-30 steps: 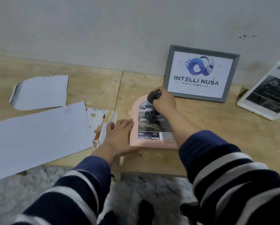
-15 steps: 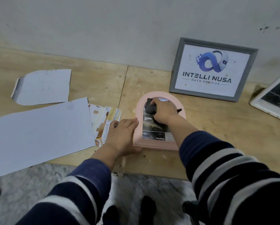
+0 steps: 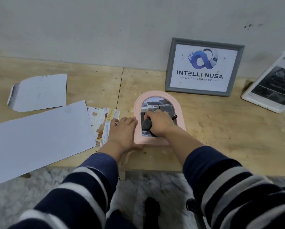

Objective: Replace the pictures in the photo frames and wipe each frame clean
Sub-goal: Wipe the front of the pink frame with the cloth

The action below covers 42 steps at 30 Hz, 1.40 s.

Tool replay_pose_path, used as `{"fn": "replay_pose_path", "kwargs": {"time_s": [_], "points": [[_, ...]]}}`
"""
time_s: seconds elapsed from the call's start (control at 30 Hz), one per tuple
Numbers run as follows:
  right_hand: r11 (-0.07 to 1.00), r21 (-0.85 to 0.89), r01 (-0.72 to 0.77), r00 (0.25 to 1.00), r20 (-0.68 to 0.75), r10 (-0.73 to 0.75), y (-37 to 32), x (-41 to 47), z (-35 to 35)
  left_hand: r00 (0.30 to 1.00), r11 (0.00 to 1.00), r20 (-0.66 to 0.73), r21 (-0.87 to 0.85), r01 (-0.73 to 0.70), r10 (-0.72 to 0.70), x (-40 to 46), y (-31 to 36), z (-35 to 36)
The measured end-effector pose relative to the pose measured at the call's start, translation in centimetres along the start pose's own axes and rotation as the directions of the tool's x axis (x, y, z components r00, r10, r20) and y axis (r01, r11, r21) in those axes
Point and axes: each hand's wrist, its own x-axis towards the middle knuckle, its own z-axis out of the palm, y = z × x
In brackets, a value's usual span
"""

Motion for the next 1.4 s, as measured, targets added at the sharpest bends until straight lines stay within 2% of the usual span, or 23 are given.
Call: {"fn": "replay_pose_path", "kwargs": {"time_s": [0.17,0.23,0.27,0.33,0.4,0.47,0.57,0.63,0.67,0.73,0.83,0.9,1.0,1.07,1.17,1.27,1.4], "points": [[0.99,0.13,-0.057,0.997,0.062,0.05,-0.1,-2.0,0.1,1.0,1.0,0.008,0.001,0.011,-0.011,-0.3,0.3,-0.2],[0.919,0.36,-0.162,0.986,0.105,0.133,0.3,-2.4,-0.7,1.0,1.0,0.016,0.014,0.005,-0.005,-0.4,0.5,-0.4],[0.823,0.517,-0.235,0.972,0.133,0.194,0.7,-2.4,-1.1,1.0,1.0,0.024,0.021,0.005,-0.005,-0.4,0.6,-0.6],[0.54,0.763,-0.354,0.92,0.181,0.347,1.5,-2.6,-2.0,0.999,1.0,0.039,0.022,0.003,-0.003,-0.3,0.7,-0.7],[0.224,0.879,-0.42,0.837,0.28,0.47,2.2,-3.2,-2.9,0.999,1.0,0.044,0.022,-0.004,0.003,-0.3,0.8,-0.7],[-0.007,0.913,-0.407,0.819,0.368,0.441,2.6,-3.7,-3.9,0.999,0.999,0.044,0.037,-0.015,0.013,-0.3,0.8,-0.7],[-0.211,0.912,-0.353,0.855,0.406,0.323,3.2,-3.5,-5.5,0.999,0.999,0.046,0.036,-0.017,0.016,-0.2,1.0,-0.8],[-0.265,0.904,-0.336,0.858,0.41,0.308,3.5,-2.8,-6.6,1.0,1.0,0.03,0.009,-0.006,0.006,-0.1,1.2,-0.7],[-0.251,0.908,-0.336,0.854,0.406,0.326,3.4,-2.4,-7.2,1.0,1.0,0.015,0.002,-0.002,0.002,0.0,1.2,-0.7],[-0.1,0.938,-0.333,0.842,0.343,0.416,3.4,-1.2,-7.9,1.0,1.0,0.0,0.011,-0.003,0.003,0.3,1.2,-0.8],[0.333,0.901,-0.277,0.837,0.056,0.544,3.4,1.4,-7.9,1.0,0.999,-0.002,0.037,0.003,-0.003,0.5,1.2,-0.6],[0.614,0.742,-0.269,0.854,-0.111,0.508,3.3,3.1,-7.3,1.0,0.999,-0.011,0.032,0.014,-0.013,0.5,1.2,-0.4],[0.86,0.426,-0.281,0.884,-0.235,0.405,2.6,5.0,-6.1,1.0,1.0,-0.021,0.006,0.016,-0.016,0.4,1.2,0.1],[0.938,0.191,-0.288,0.914,-0.237,0.329,2.4,5.6,-4.7,0.999,1.0,-0.036,0.0,0.005,-0.005,0.5,1.1,0.1],[0.972,-0.059,-0.227,0.963,-0.164,0.215,2.6,5.4,-2.5,0.998,1.0,-0.061,0.002,-0.019,0.019,0.7,0.9,-0.2],[0.967,-0.176,-0.184,0.977,-0.138,0.161,3.0,5.4,-2.4,0.998,0.999,-0.054,0.03,-0.018,0.02,0.9,0.8,-0.3],[0.96,-0.232,-0.159,0.987,-0.069,0.147,3.7,5.1,-3.2,0.999,0.999,-0.042,0.044,-0.006,0.008,1.0,0.9,-0.3]]}}
